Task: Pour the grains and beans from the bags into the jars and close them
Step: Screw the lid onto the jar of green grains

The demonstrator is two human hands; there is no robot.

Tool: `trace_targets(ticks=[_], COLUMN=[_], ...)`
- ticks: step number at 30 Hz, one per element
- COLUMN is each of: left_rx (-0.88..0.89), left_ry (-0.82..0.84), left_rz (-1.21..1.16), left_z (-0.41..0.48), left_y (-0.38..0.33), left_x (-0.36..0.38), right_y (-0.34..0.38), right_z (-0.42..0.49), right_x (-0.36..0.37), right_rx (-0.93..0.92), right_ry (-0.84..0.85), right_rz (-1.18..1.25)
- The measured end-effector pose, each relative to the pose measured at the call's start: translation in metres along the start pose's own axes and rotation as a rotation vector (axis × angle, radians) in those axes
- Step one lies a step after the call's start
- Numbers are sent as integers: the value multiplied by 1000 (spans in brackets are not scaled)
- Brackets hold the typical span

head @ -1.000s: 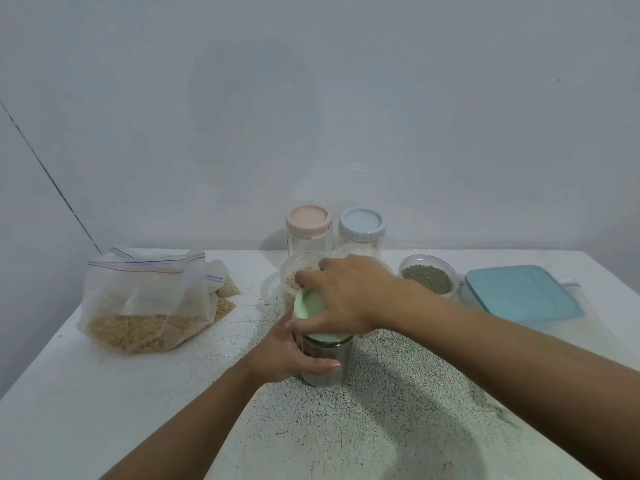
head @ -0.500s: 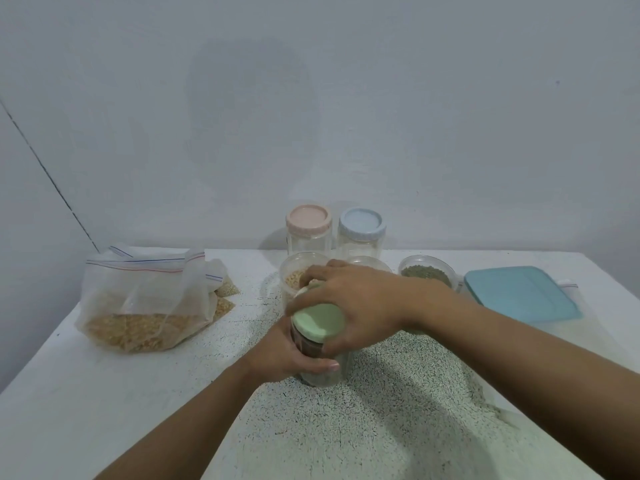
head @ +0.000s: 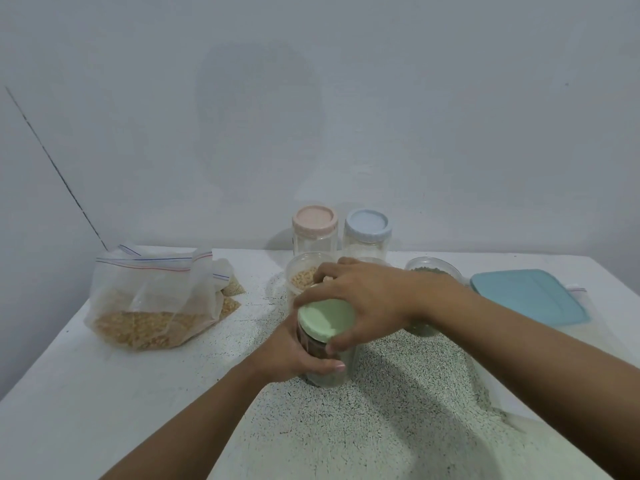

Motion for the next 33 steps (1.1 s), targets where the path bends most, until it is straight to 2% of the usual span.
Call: trace_targets(ticks=[3,9,15,20,23,26,27,30,33], left_rx=[2,-14,5,49,41,3,-10,-37,-89], left_ry=[-9,-44,-66,-135,-143,-75,-23,99,162], left_rz=[2,-2,-3,-19,-16,17,32,99,7], left_z=[0,-4,-7,-13,-15,-14,-14,-21,-37], left_y=[-1,2,-7,-17,-17,-23,-26,-34,-38], left_x=[0,1,4,6,6,7,8,4,-6], right_y=[-5,4,2,1,1,-13,-20,-38,-42], right_z=[1,1,7,5,5,-1,-6,-20,-29], right_x=[-2,14,15,13,13,19,24,46,67], right_rx=[6,-61,-113,-10,46,127,169,230,183], right_ry=[-103,-296,-330,-407,-469,-556,-585,-603,-530], right_rz=[17,-164,-143,-155,-77,125,266,895,1200])
Point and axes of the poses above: each hand's wrist, its own z-axis towards the middle knuckle, its own x-axis out of the palm, y = z × x, the point moved 9 cm from there along z, towards the middle knuckle, and after that the axes turned 1 degree about x, right-handed, at the moved point
